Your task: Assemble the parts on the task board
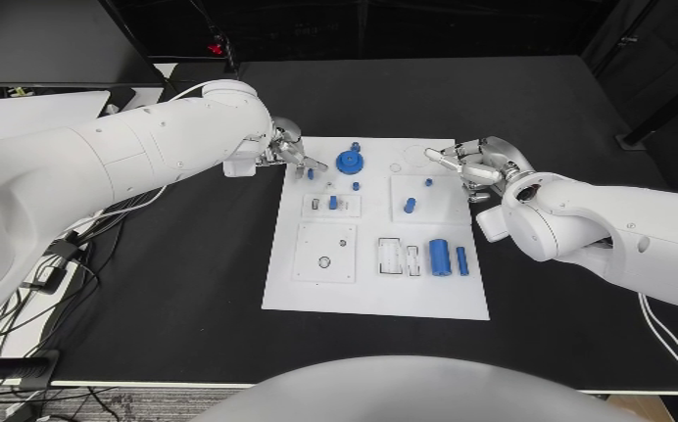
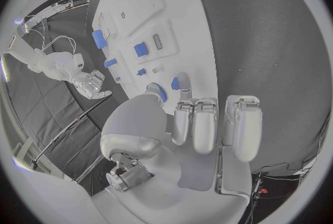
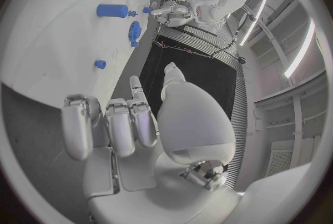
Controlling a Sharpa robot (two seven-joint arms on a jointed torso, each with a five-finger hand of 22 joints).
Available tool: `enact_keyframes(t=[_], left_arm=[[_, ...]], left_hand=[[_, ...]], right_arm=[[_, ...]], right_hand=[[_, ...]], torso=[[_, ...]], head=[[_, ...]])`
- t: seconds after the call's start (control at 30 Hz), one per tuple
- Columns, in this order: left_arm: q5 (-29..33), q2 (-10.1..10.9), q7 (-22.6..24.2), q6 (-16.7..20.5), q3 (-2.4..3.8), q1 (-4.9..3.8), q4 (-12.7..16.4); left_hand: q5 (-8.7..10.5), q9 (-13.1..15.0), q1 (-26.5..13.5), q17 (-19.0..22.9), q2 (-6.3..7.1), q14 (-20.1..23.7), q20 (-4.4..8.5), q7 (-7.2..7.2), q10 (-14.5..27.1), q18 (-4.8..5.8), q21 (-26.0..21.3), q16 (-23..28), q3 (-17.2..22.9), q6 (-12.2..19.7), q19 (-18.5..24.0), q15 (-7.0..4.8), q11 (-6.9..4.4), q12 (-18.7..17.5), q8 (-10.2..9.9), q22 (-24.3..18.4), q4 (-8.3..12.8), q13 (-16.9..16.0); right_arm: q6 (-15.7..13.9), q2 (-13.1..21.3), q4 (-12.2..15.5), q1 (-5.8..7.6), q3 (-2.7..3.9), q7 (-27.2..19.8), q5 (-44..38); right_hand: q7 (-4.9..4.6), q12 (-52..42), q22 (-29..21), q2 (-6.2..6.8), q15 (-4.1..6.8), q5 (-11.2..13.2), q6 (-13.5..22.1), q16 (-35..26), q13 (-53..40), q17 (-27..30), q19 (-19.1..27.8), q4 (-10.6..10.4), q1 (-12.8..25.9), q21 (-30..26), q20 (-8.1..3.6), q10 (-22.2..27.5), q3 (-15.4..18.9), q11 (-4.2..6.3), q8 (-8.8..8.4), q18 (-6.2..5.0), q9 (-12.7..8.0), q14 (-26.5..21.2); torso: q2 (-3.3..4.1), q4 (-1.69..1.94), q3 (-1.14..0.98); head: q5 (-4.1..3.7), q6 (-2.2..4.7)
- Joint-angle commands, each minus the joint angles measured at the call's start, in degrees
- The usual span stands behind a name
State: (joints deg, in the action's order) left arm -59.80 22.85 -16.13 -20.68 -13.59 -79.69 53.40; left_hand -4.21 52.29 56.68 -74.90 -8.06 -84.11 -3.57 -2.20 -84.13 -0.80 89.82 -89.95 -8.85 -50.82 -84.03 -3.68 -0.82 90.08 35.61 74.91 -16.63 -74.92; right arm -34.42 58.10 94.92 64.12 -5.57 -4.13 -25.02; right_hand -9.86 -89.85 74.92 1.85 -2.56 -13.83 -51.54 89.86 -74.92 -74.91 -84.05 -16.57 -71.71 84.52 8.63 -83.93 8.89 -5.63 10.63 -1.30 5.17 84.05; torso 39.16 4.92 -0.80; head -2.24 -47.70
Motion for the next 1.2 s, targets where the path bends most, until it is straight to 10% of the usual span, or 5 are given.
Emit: enact_keyframes(t=[0.03, 0.33, 1.2], left_arm=[[-0.4, -0.3, 1.3, -1.5, 0.04, -0.03, -0.3], [-0.4, -0.7, 1.5, -1.7, 0.04, 0.12, -1.0], [0.6, -1.9, 2.0, -1.4, 0.05, 0.49, -3.2]], left_hand=[[-0.77, -0.3, 1.2, -15.1, -0.73, -5.9, 0.32, 0.06, -5.9, 0.80, 0.2, 0.0, -0.3, -0.8, -6.0, -0.22, -0.33, -0.1, -0.6, 15.1, 0.0, -15.1], [-6.17, -0.9, 6.7, -15.1, -3.52, -5.9, 0.38, 0.44, -5.9, 0.80, 0.2, 0.0, 0.2, -2.1, -6.0, -0.53, -0.68, -0.1, -2.8, 15.1, 0.0, -15.1], [-6.89, -1.0, 8.2, -15.1, -4.19, -5.9, 0.38, 0.51, -5.9, 0.80, 0.2, 0.0, 0.2, -2.5, -6.0, -0.58, -0.74, -0.1, -3.4, 15.1, 0.1, -15.1]], right_arm=[[0.4, -0.1, 0.1, 0.06, 0.02, -0.2, 0.1], [0.4, -0.2, 0.1, 0.06, 0.02, -0.2, 0.1], [0.3, -0.3, 0.0, 0.06, 0.02, -0.1, 0.1]], right_hand=[[0.03, -0.1, 12.3, -0.55, 0.27, -0.3, 0.6, 0.1, -15.1, -15.1, -0.3, 0.0, 0.1, -0.3, -0.02, -6.1, 0.3, 0.12, 0.32, -0.64, 0.1, 6.0], [0.03, -0.1, 12.3, -0.55, 0.27, -0.3, 0.6, 0.1, -15.1, -15.1, -0.3, 0.0, 0.1, -0.3, -0.02, -6.1, 0.3, 0.12, 0.32, -0.64, 0.1, 6.0], [0.03, -0.1, 12.3, -0.60, 0.27, -0.4, 0.6, 0.1, -15.1, -15.1, -0.3, 0.0, 0.0, -0.3, -0.02, -6.1, 0.4, 0.12, 0.40, -0.65, 0.1, 6.0]], torso=[[0.04, 0.04, -0.02], [0.02, -0.03, 0.03], [0.01, 0.00, -0.05]], head=[[-0.11, -0.11], [-0.03, -0.17], [-0.25, -0.46]])
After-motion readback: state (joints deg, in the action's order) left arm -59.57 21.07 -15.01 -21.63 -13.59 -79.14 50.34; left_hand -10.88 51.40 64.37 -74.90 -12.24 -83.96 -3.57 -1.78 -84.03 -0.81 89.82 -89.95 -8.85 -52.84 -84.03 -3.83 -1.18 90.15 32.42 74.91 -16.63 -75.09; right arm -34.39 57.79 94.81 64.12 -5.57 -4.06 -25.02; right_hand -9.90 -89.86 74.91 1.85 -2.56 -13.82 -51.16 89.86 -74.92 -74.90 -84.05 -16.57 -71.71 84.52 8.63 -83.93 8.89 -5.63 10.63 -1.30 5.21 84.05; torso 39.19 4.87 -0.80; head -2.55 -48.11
